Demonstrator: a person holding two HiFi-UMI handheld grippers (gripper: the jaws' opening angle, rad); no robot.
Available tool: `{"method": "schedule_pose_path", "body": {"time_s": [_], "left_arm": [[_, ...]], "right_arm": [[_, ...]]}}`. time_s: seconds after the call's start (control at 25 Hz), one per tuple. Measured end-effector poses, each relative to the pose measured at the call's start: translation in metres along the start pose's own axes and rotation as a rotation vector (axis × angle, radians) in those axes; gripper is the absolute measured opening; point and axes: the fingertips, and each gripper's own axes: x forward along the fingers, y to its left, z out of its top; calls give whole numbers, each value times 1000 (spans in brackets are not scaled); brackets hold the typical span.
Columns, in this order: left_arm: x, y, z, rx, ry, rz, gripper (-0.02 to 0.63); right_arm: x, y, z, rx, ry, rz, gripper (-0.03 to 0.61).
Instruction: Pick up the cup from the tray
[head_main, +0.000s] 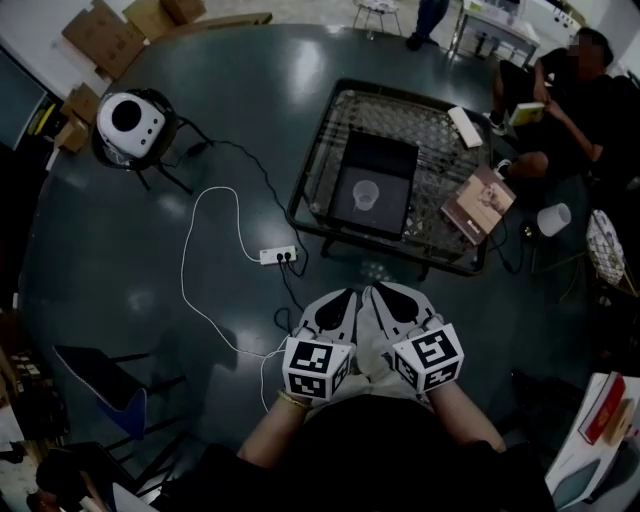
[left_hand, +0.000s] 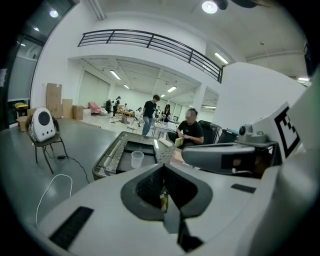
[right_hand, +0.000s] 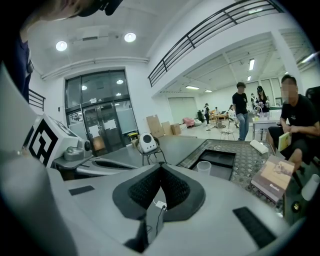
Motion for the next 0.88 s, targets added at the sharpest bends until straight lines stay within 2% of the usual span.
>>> {"method": "schedule_pose_path", "body": {"time_s": [0.48, 0.88], "left_arm": [[72, 23, 19, 1, 29, -8, 11], [125, 48, 22, -27, 59, 17, 11]], "right_arm": [[43, -70, 12, 14, 57, -6, 11], [77, -113, 15, 35, 102, 4, 11]]}}
